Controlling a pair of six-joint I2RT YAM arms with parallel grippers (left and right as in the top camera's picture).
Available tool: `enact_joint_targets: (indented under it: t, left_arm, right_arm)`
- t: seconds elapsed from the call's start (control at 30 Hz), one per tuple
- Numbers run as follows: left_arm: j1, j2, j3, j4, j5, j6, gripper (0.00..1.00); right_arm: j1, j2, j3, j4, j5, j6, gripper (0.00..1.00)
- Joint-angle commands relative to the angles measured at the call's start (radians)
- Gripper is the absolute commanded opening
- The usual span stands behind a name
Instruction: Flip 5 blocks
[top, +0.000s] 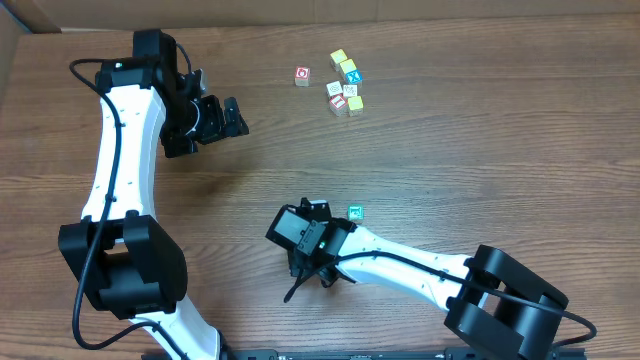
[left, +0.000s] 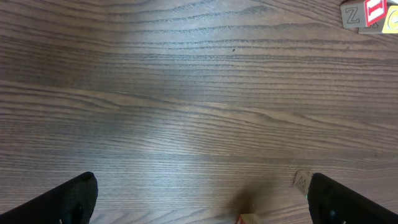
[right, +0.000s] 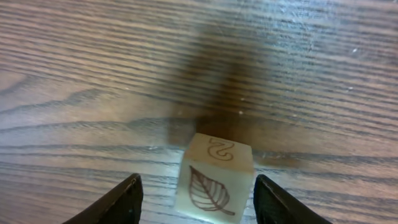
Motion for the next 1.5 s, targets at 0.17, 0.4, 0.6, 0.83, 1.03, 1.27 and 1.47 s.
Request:
enact_joint_targets:
  t: [0.17, 0.4, 0.6, 0.83, 1.03, 1.27, 1.47]
  left_arm:
    - [0.000, -0.001, 0.026, 0.000, 0.001, -0.010, 1.00]
    - [0.000, -0.001, 0.026, 0.000, 0.001, -0.010, 1.00]
    - [0.000, -0.001, 0.026, 0.000, 0.001, -0.010, 1.00]
    - [0.000, -0.001, 0.026, 0.000, 0.001, -0.010, 1.00]
    - [0.000, -0.001, 0.026, 0.000, 0.001, -0.010, 1.00]
    - [0.000, 0.000, 0.026, 0.001, 0.001, -0.010, 1.00]
    - [0.000, -0.001, 0.026, 0.001, 0.001, -0.010, 1.00]
  right_arm:
    - [-0.004, -0.027, -0.011, 0.024, 0.052, 0.008, 0.42]
    - [-0.069, -0.027, -0.001, 0.025, 0.079, 0.001, 0.41]
    - [-0.108, -0.027, 0.010, 0.039, 0.079, 0.000, 0.38]
    - [-0.108, -0.027, 0.016, 0.042, 0.063, -0.024, 0.42]
    - [-0.108, -0.035, 0.099, -0.089, 0.023, -0.021, 0.49]
    - [-0.108, -0.035, 0.118, -0.101, -0.063, -0.022, 1.00]
    - [-0.098, -0.035, 0.093, -0.116, -0.123, 0.083, 0.61]
